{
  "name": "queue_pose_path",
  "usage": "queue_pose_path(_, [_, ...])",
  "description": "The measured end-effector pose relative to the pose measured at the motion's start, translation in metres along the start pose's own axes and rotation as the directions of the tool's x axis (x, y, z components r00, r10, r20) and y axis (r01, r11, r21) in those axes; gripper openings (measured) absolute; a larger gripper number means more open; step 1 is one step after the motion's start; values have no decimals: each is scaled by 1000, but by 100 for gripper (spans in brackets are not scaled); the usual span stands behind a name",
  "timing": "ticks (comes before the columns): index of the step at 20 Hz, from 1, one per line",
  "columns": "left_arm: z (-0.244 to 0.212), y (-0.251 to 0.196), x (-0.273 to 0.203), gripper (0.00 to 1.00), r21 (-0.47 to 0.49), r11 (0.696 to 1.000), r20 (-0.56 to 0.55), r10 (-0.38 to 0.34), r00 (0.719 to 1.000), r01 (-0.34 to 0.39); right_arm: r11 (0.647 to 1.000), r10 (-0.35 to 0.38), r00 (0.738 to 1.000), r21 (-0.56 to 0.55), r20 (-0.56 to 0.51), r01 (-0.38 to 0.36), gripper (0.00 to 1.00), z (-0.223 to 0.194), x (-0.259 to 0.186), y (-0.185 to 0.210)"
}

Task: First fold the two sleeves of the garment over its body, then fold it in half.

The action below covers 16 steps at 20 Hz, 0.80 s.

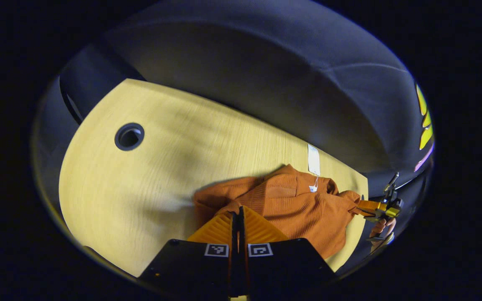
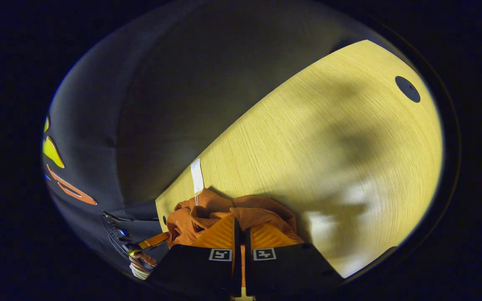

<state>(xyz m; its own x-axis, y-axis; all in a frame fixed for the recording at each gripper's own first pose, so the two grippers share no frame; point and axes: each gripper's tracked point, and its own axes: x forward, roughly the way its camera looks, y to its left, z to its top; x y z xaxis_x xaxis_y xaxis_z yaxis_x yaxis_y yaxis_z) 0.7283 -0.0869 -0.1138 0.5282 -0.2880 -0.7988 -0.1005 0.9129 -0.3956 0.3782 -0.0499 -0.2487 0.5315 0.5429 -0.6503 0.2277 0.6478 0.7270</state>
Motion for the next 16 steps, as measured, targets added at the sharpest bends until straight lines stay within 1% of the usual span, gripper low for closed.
queue_pose_path(1, [0,1,-1,3,4,1000,0,4,1000,-4,1000,-4,1000,-1,5,4,7,-2,0,1])
queue_pose_path(2, [1,1,0,3,3,1000,5,11,1000,-11,1000,-2,1000,4,20,2,7,-1,0,3])
queue_pose_path(4, [3,-2,1,3,-3,1000,20,-1,1000,2,999,29,998,33,48,-30,10,0,2,13])
queue_pose_path(6, [4,-4,1,4,-16,1000,22,-23,999,23,996,58,996,62,69,-63,5,-1,5,17])
queue_pose_path(7, [2,-4,2,4,-22,999,18,-29,999,29,996,53,996,68,78,-58,5,-3,13,17])
queue_pose_path(8, [2,-3,3,4,-30,999,14,-37,999,37,997,43,995,66,85,-48,11,-1,11,15])
queue_pose_path(9, [2,-5,2,5,-38,998,15,-45,999,45,997,43,995,59,90,-49,11,1,6,16])
queue_pose_path(10, [4,-7,3,5,-47,997,26,-56,998,58,998,47,994,47,94,-52,20,2,4,19])
queue_pose_path(11, [5,-12,4,5,-60,995,33,-81,996,83,998,45,994,37,101,-49,11,2,4,20])
queue_pose_path(12, [5,-18,5,5,-73,990,34,-117,993,119,998,53,992,31,114,-57,11,4,2,24])
queue_pose_path(13, [3,-22,5,6,-85,986,34,-141,989,143,998,57,991,26,122,-61,5,7,0,29])
queue_pose_path(14, [4,-24,7,8,-96,982,38,-158,987,161,998,56,989,18,134,-59,18,9,-2,31])
queue_pose_path(15, [4,-27,7,9,-112,976,42,-181,983,185,998,62,988,14,143,-65,18,10,-4,35])
queue_pose_path(16, [6,-30,7,14,-132,970,56,-198,979,204,997,76,985,10,155,-78,18,11,-7,40])
